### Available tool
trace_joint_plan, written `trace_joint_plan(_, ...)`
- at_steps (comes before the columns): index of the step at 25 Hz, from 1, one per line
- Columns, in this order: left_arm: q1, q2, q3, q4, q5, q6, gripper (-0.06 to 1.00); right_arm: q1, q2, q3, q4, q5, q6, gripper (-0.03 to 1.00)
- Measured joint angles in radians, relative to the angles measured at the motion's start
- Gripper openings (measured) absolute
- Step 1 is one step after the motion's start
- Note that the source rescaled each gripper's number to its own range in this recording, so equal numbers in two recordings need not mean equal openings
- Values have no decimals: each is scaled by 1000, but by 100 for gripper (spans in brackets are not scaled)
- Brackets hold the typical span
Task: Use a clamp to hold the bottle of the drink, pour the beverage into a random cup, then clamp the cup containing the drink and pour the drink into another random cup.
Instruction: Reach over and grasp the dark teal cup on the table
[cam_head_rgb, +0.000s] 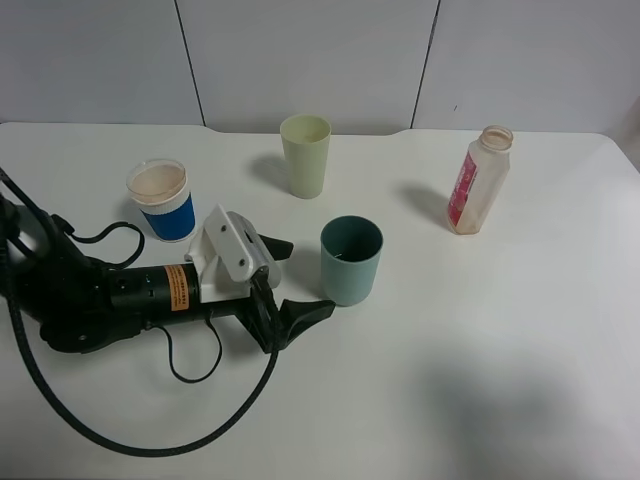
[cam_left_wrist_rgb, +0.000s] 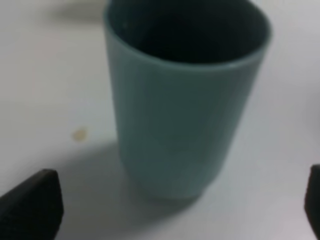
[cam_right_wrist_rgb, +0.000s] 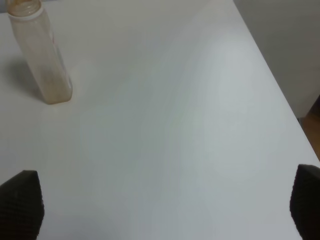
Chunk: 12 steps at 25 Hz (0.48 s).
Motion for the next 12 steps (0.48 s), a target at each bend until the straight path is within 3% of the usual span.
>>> trace_joint_plan(12,-21,68,-91,-11,0,0,93,0,0,0,0,0,0,98)
